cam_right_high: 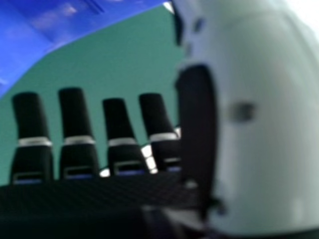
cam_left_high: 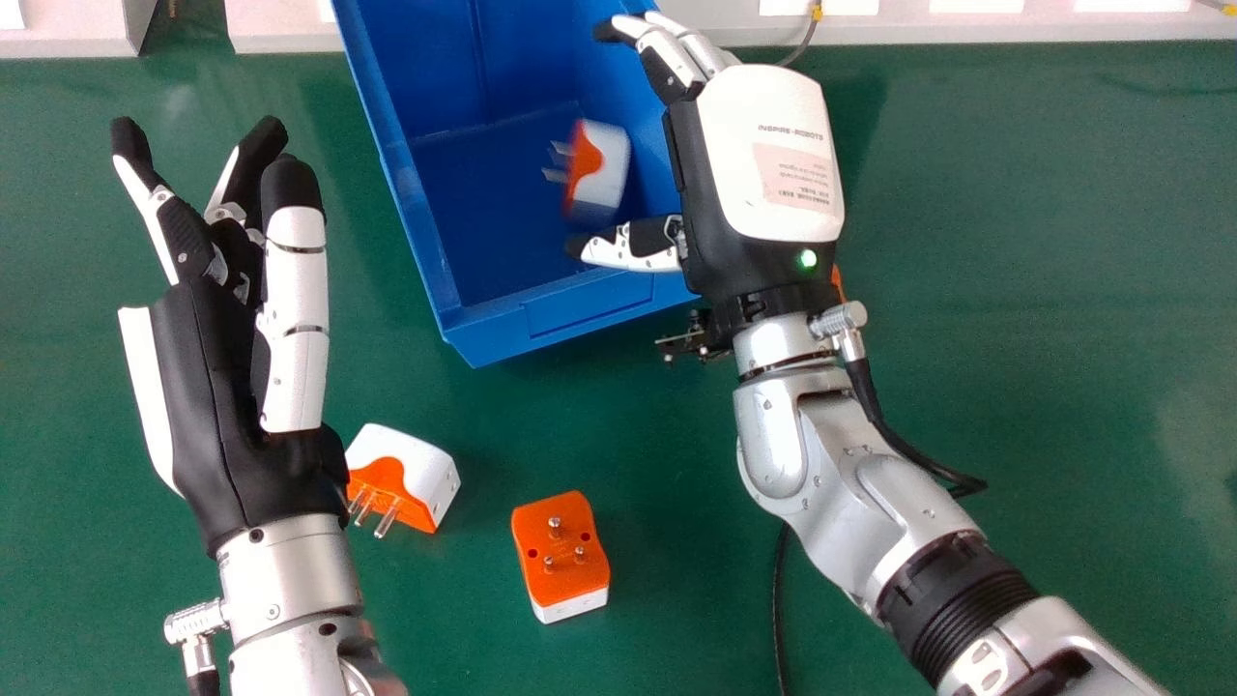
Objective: Pick all objects and put in blue box
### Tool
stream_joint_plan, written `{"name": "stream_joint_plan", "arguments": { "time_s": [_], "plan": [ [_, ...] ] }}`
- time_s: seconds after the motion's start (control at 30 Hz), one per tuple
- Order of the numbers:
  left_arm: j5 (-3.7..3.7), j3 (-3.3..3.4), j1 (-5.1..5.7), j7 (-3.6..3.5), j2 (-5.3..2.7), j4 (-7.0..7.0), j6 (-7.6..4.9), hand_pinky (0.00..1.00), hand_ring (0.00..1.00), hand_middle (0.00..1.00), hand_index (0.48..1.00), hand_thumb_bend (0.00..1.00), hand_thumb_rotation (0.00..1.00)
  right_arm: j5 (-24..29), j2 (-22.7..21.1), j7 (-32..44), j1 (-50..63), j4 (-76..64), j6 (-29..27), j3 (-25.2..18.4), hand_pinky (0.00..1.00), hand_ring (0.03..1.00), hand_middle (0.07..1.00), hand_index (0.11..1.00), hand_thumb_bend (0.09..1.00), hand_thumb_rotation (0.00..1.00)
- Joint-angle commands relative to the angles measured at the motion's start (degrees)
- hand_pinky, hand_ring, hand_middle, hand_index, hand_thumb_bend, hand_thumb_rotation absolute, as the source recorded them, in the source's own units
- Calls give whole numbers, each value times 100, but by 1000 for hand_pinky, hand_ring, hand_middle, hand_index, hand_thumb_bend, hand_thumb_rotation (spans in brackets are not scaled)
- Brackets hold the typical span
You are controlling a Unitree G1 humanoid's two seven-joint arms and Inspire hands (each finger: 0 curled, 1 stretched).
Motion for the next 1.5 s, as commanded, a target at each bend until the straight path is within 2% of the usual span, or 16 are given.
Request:
{"name": "stream_joint_plan", "arguments": {
  "time_s": [0.0, 0.17, 0.27, 0.37, 0.4, 0.47, 0.53, 0.6, 0.67, 0.77, 0.83, 1.03, 1.27, 1.47],
  "plan": [
    [-5, -41, -20, -14, -309, -138, -85, 835, 871, 867, 844, 577, 691, 47, -22, -108, 31, -258, -125, 1, 644, 722, 801, 756, 857, 99],
    [34, -65, 26, -22, -290, -155, -111, 840, 872, 871, 844, 569, 702, 57, -32, -282, 257, -624, -282, -30, 592, 666, 768, 742, 834, 93],
    [55, -96, 86, -30, -279, -197, -119, 840, 871, 869, 841, 566, 709, 75, -67, -339, 634, -1158, -422, -32, 580, 657, 767, 740, 790, 135],
    [126, -117, 149, -11, -281, -227, -137, 845, 874, 871, 843, 555, 718, 222, -85, -51, 1369, -2139, -496, -51, 587, 666, 764, 738, 784, 134],
    [145, -125, 165, 7, -294, -237, -136, 844, 873, 870, 842, 552, 718, 274, -113, 202, 1653, -2528, -414, -40, 585, 665, 754, 732, 799, 133],
    [129, -143, 198, 20, -321, -268, -128, 837, 868, 865, 837, 549, 711, 526, -283, 1121, 2280, -3424, -139, 1, 575, 662, 736, 737, 817, 160],
    [88, -155, 225, 17, -328, -284, -130, 839, 869, 866, 839, 547, 706, 976, -664, 2391, 2822, -4203, 71, 27, 554, 653, 734, 762, 820, 249],
    [39, -164, 254, 11, -335, -302, -121, 841, 868, 864, 838, 552, 699, 1378, -1079, 3419, 3174, -4634, 123, 47, 576, 674, 753, 780, 830, 329],
    [-16, -176, 277, -7, -339, -320, -99, 844, 870, 865, 840, 555, 694, 1662, -1344, 4129, 3403, -4807, 129, 80, 589, 683, 759, 780, 872, 335],
    [-26, -196, 287, 8, -353, -340, -73, 848, 873, 865, 843, 548, 691, 1826, -1582, 4826, 3549, -4845, 155, 145, 627, 708, 776, 782, 907, 318],
    [-22, -202, 298, 16, -348, -349, -77, 845, 872, 864, 842, 544, 688, 1846, -1604, 5043, 3595, -4836, 177, 121, 646, 726, 787, 784, 909, 308],
    [2, -212, 335, 29, -339, -382, -42, 845, 874, 866, 845, 544, 695, 1473, -1626, 5291, 3524, -4682, 373, 118, 647, 742, 792, 789, 885, 323],
    [0, -221, 354, 11, -324, -386, -38, 847, 880, 873, 850, 544, 690, 1124, -1518, 5380, 3386, -4447, 622, 252, 652, 772, 832, 814, 873, 341],
    [-15, -230, 344, 0, -326, -388, -38, 848, 880, 873, 850, 539, 689, 944, -1441, 5260, 3093, -4142, 513, 271, 685, 818, 866, 833, 854, 321]
  ]
}}
